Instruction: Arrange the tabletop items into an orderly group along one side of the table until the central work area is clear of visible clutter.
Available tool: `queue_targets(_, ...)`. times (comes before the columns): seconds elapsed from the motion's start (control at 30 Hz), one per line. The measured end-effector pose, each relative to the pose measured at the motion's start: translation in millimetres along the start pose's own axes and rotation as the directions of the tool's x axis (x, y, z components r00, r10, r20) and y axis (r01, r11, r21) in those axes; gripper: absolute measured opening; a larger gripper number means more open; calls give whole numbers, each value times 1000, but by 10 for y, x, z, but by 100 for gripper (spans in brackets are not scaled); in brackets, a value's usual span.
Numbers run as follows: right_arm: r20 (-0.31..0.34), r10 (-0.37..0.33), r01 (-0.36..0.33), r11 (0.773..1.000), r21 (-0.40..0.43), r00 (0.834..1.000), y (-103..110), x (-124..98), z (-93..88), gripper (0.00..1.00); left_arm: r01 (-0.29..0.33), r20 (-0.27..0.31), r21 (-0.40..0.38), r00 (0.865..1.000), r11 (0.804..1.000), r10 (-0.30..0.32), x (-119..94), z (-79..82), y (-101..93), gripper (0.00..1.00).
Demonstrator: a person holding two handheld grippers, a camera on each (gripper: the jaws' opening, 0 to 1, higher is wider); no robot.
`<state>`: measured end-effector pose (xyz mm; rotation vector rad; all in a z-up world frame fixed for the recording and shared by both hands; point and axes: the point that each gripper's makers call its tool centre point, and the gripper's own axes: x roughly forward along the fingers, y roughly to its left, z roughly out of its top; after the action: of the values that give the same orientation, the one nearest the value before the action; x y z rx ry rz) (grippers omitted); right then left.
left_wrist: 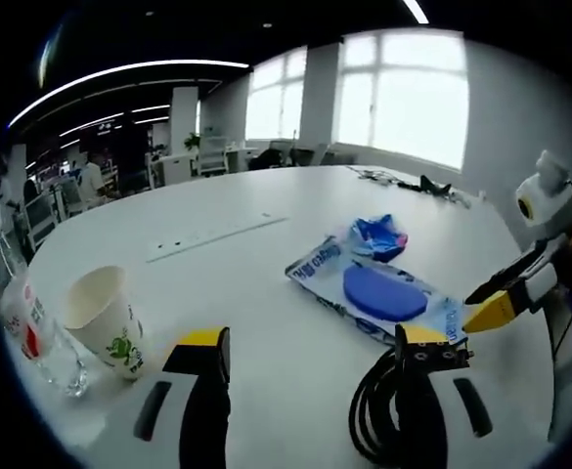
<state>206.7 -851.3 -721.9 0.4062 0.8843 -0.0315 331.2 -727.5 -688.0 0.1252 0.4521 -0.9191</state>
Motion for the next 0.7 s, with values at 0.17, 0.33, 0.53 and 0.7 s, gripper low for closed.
queue_targets(0.17, 3, -9, 9, 999, 31, 1000, 45, 26, -39, 56, 12, 15, 0, 1000, 1000, -12, 126, 53, 26, 60)
queue_targets(0.33, 13, -20, 19, 998, 58, 1000, 35, 38, -41, 49, 22, 7, 11, 1000, 1000, -22, 239, 54, 42, 56)
queue_targets(0.53, 16, -23, 22, 995, 96, 1000, 29, 53, -42, 45, 59, -11, 7, 998, 998, -59, 419, 48, 25, 56)
queue_targets(0.7, 6, -14, 13, 991, 130, 1000, 80, 82, -74, 41, 70, 5, 5, 998, 998, -70, 525, 71, 22, 55)
